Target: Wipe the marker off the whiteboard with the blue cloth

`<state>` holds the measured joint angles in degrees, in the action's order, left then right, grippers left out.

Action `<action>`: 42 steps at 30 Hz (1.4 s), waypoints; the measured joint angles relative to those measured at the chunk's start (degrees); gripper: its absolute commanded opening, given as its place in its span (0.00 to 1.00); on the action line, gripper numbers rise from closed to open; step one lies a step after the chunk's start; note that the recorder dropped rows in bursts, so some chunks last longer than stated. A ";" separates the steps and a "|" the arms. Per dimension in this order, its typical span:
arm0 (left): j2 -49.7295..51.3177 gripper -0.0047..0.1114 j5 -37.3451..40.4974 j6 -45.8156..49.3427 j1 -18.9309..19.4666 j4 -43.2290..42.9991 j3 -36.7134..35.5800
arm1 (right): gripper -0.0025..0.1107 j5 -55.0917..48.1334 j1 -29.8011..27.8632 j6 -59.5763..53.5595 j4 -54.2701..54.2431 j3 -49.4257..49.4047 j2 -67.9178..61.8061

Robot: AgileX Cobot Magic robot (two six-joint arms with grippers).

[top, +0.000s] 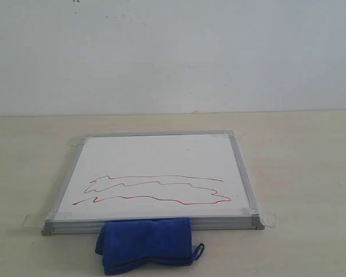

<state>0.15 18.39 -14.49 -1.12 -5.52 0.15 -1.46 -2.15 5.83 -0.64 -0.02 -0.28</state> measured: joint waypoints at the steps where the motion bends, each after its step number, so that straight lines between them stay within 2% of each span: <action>1: 0.00 0.07 0.00 0.00 0.00 0.00 0.00 | 0.02 3.10 0.00 0.00 0.00 0.00 0.00; 10: 0.00 0.07 0.00 0.00 0.00 0.00 0.00 | 0.02 22.66 0.00 0.65 0.00 0.00 0.09; 16: 0.00 0.07 0.00 0.00 0.00 0.00 0.00 | 0.02 41.67 0.00 15.04 0.00 0.17 0.12; 17: 0.00 0.07 0.00 0.00 0.00 0.00 0.00 | 0.02 41.93 0.00 16.17 0.00 0.83 0.12; 19: 0.00 0.07 0.00 0.00 0.00 0.00 0.00 | 0.02 33.34 0.00 17.08 0.00 7.77 0.22; 20: 0.00 0.07 0.00 0.00 0.00 0.00 0.00 | 0.02 23.81 0.00 15.40 0.64 14.61 -1.02; 21: 0.00 0.07 0.00 0.00 0.00 0.00 0.00 | 0.02 19.95 0.00 14.78 1.03 17.45 -2.18; 22: 0.00 0.07 0.00 0.00 0.00 0.00 0.00 | 0.02 9.92 0.00 13.87 1.76 24.10 -6.24; 23: 0.00 0.07 0.00 0.00 0.00 0.00 0.00 | 0.02 5.96 0.00 13.75 1.88 26.56 -8.67; 24: 0.00 0.07 0.00 0.00 0.00 0.00 0.00 | 0.02 -3.56 0.00 13.13 2.02 32.10 -14.25; 27: 0.00 0.07 0.00 0.00 0.00 0.00 0.00 | 0.02 -23.75 0.00 9.72 1.84 41.36 -26.51; 29: 0.00 0.07 0.00 0.00 0.00 0.00 0.00 | 0.02 -33.55 0.00 6.46 0.23 44.86 -33.64; 31: 0.00 0.07 0.00 0.00 0.00 0.00 0.00 | 0.02 -36.21 0.00 4.83 -1.76 45.96 -39.08; 36: 0.00 0.07 0.00 0.00 0.00 0.00 0.00 | 0.02 -33.04 0.00 2.40 -6.54 46.18 -44.04; 38: 0.00 0.07 0.00 0.00 0.00 0.00 0.00 | 0.02 -32.90 0.39 -5.83 -12.62 46.46 -45.80; 42: 0.00 0.07 0.00 0.00 0.00 0.00 0.00 | 0.02 -38.32 4.36 -35.16 -31.19 49.23 -51.25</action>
<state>0.15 18.39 -14.49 -1.12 -5.52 0.15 -39.79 2.20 -29.33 -31.83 49.21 -51.53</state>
